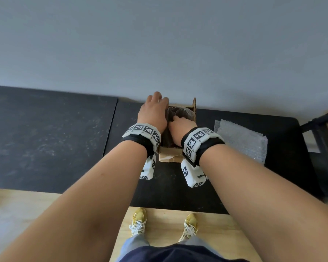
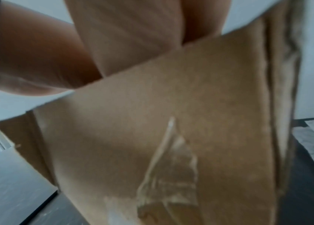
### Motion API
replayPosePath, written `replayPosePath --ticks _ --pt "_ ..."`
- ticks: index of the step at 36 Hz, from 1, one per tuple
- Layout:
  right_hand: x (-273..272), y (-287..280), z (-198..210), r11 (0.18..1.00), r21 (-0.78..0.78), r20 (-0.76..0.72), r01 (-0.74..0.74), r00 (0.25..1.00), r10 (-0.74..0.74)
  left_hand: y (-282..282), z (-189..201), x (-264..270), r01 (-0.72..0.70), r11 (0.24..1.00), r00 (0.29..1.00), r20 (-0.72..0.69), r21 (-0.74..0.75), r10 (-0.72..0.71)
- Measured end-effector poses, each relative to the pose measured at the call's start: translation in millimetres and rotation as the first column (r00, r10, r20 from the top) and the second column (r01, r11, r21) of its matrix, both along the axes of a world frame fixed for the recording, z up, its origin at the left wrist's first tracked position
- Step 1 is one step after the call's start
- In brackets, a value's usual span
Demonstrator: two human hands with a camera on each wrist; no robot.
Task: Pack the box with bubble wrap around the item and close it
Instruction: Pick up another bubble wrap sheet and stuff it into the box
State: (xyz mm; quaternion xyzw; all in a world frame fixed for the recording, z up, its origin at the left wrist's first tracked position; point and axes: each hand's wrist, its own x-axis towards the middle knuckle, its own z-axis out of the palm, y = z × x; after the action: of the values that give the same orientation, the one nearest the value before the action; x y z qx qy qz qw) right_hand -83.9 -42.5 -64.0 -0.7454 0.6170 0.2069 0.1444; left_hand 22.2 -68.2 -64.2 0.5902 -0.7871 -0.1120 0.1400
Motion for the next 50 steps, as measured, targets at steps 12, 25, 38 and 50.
replayPosePath --ticks 12,25,38,50 --pt "-19.7 9.7 -11.2 0.993 -0.118 0.031 -0.001 1.0 0.004 -11.4 3.8 -3.5 0.064 0.995 0.998 0.014 0.072 -0.066" --pt "-9.6 -6.4 -16.3 0.99 0.107 0.046 0.096 0.994 -0.101 -23.1 -6.2 4.8 -0.023 0.969 0.97 0.239 0.246 -0.038" --pt "-6.3 -6.4 -22.6 0.998 0.048 -0.075 0.032 0.997 -0.029 -15.8 -1.6 10.1 0.023 0.981 0.977 0.204 0.193 -0.063" --pt "-8.2 5.0 0.0 0.993 0.001 0.049 0.117 0.992 -0.117 3.7 8.0 21.5 0.044 0.991 0.991 0.122 0.128 -0.06"
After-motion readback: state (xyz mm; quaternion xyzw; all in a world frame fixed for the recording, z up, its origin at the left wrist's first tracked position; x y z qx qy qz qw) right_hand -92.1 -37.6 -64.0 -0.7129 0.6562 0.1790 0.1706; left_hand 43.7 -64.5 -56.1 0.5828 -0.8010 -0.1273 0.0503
